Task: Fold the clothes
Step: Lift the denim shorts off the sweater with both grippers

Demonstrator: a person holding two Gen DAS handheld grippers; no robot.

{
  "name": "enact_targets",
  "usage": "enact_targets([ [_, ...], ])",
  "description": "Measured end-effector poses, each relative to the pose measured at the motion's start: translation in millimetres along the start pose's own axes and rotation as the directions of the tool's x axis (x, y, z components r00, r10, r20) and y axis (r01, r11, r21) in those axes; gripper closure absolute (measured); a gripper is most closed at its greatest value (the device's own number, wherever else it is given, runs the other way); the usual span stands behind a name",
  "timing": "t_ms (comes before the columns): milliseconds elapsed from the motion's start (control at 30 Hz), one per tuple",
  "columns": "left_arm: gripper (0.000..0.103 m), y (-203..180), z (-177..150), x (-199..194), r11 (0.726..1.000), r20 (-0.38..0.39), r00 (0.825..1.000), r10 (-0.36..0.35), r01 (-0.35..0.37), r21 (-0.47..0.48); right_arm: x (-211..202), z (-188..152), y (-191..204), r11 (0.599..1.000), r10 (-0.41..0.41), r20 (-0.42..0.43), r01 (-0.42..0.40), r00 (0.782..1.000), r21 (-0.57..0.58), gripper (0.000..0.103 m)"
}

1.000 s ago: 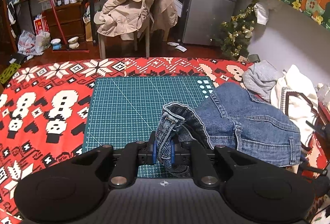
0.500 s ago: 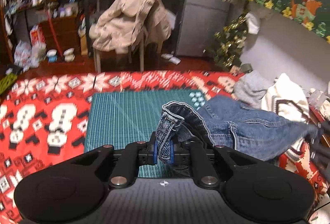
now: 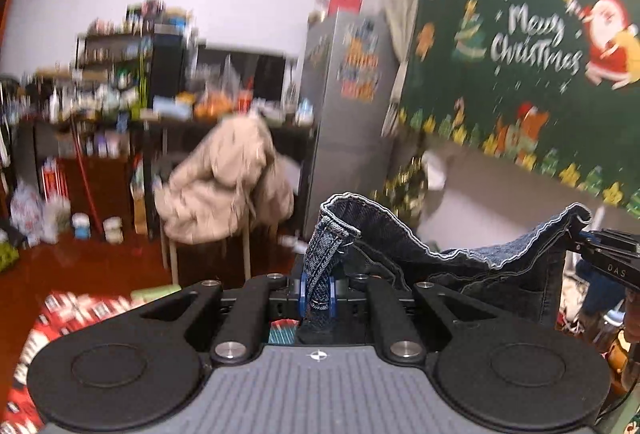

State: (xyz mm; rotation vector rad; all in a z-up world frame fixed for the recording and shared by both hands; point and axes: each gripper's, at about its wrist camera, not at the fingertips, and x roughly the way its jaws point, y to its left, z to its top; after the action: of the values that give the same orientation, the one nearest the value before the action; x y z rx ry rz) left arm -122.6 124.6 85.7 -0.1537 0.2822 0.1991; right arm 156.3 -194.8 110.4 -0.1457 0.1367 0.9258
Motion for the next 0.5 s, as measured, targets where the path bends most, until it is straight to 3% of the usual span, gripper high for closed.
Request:
enact_targets([
  [133,0.094,11.2,18.7,-38.9,1.0,0.037,0.999,0.008,-0.008,-0.002,-44.5,40.2,11.7,0.998,0.063,0.026,-0.063,0.998,0.03,0.093],
  [333,0.094,31.1,29.8,-82.4,0.997,0.021,1.0,-0.007,0.009,-0.074,-85.5,81.2,29.5,0.982,0.163,0.033,-0.165,0.986,0.088,0.093],
  [500,0.094,50.1,28.5,-76.5,0.994,-0.035,0.999,0.004,-0.008,-0.112,-95.1,96.3,45.7,0.971,0.212,-0.005,-0.21,0.977,0.115,0.093],
])
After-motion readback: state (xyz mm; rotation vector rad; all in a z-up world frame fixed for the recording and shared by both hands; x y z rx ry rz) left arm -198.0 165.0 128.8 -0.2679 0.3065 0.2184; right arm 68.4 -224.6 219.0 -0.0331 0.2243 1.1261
